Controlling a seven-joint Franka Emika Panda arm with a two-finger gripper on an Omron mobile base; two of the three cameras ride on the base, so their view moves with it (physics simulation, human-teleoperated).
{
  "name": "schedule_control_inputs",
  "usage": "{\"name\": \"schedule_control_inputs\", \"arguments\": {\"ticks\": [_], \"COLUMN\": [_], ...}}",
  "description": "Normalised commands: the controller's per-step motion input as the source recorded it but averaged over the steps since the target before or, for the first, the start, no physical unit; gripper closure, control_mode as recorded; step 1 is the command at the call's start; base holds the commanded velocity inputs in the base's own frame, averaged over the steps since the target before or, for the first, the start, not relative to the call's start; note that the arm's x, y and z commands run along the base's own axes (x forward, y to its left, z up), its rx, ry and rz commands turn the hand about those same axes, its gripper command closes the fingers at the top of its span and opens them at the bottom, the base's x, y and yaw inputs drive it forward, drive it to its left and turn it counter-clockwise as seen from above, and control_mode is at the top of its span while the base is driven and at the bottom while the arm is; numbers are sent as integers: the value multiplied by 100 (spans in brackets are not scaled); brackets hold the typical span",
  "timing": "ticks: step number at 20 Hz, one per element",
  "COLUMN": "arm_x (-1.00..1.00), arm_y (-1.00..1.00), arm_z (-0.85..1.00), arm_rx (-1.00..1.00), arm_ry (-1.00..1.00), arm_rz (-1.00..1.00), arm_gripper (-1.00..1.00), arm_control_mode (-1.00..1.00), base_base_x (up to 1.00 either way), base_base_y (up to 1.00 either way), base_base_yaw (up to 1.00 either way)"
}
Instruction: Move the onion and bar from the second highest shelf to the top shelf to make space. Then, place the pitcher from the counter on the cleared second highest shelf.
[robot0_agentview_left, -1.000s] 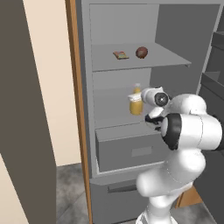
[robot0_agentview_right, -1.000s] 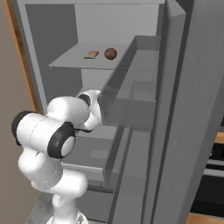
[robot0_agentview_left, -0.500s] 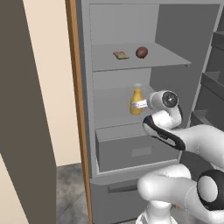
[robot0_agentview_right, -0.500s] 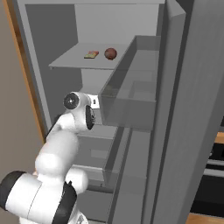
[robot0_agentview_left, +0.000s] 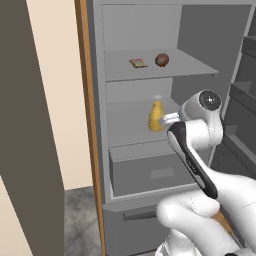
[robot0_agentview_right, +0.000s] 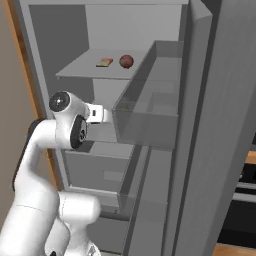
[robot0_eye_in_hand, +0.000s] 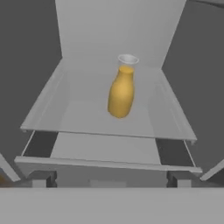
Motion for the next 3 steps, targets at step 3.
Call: {"name": "schedule_control_inputs", "arguments": {"ticks": [3], "arm_x": [-100], "arm_y": [1], "arm_z": [0], "arm_rx": [0], "arm_ry": [-1], "arm_rz": [-4], "arm_gripper": [-100], "arm_control_mode": [-100], "base_base_x": [0], "base_base_y": [0], "base_base_yaw": [0]}}
